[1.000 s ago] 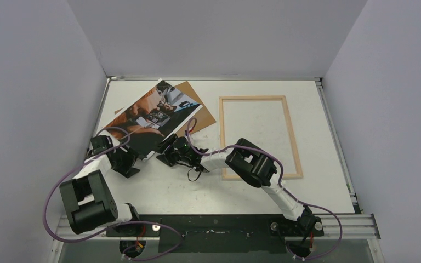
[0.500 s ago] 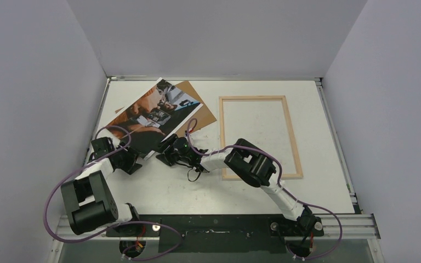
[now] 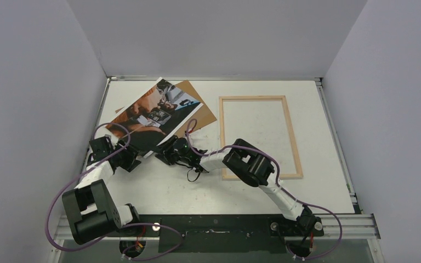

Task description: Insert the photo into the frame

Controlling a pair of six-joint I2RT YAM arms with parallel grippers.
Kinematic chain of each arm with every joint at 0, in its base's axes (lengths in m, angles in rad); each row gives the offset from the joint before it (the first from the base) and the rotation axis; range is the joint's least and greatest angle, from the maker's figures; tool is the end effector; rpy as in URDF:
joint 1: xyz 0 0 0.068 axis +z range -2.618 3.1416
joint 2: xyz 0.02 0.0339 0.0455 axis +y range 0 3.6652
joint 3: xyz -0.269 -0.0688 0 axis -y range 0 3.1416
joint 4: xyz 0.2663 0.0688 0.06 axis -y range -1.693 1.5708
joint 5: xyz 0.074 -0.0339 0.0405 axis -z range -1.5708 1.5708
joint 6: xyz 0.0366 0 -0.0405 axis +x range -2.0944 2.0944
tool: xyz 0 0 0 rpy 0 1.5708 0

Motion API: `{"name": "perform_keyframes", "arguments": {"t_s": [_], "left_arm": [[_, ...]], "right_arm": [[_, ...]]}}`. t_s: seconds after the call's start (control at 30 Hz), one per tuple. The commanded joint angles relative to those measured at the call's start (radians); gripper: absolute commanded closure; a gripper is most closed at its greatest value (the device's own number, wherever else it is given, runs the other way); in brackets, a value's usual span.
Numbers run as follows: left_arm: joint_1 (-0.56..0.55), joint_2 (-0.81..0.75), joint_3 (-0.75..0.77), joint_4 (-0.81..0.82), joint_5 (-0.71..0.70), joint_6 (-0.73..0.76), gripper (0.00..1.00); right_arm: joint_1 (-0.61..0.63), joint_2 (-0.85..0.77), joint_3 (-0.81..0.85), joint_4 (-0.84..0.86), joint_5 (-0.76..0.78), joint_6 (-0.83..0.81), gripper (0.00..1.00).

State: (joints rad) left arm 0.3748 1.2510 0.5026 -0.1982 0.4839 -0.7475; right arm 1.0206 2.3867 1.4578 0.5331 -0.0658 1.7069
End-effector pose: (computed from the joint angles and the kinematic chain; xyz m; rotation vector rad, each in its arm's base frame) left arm 0.2236 0.0697 0.1453 -1.1687 2.2357 -0.7602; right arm 0.2727 0.4491 0.0778 0.7825 2.3516 1.6316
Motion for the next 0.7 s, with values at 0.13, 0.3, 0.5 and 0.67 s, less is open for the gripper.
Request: {"name": "perform_keyframes", "arguments": {"t_s": [0.13,0.3,0.5,0.67], "left_arm": [[0.004,-0.032,0.033,-0.016,0.002,0.002,0.48],[0.004,-0.031,0.044,-0.065,-0.028,-0.014,0.48],[0.005,-0.036,0.087,-0.17,-0.073,-0.008,0.46],[0.005,-0.041,0.124,-0.23,-0.107,0.007,0.45]], "right_arm": [[-0.023,0.058,-0.002,-0.022,0.024,-0.037,0.75],[-0.028,0.044,-0.012,0.015,0.034,-0.05,0.86],[-0.033,0.016,-0.032,0.029,0.032,-0.05,1.0],[-0.034,-0.014,-0.047,0.024,0.024,-0.081,0.94]]}}
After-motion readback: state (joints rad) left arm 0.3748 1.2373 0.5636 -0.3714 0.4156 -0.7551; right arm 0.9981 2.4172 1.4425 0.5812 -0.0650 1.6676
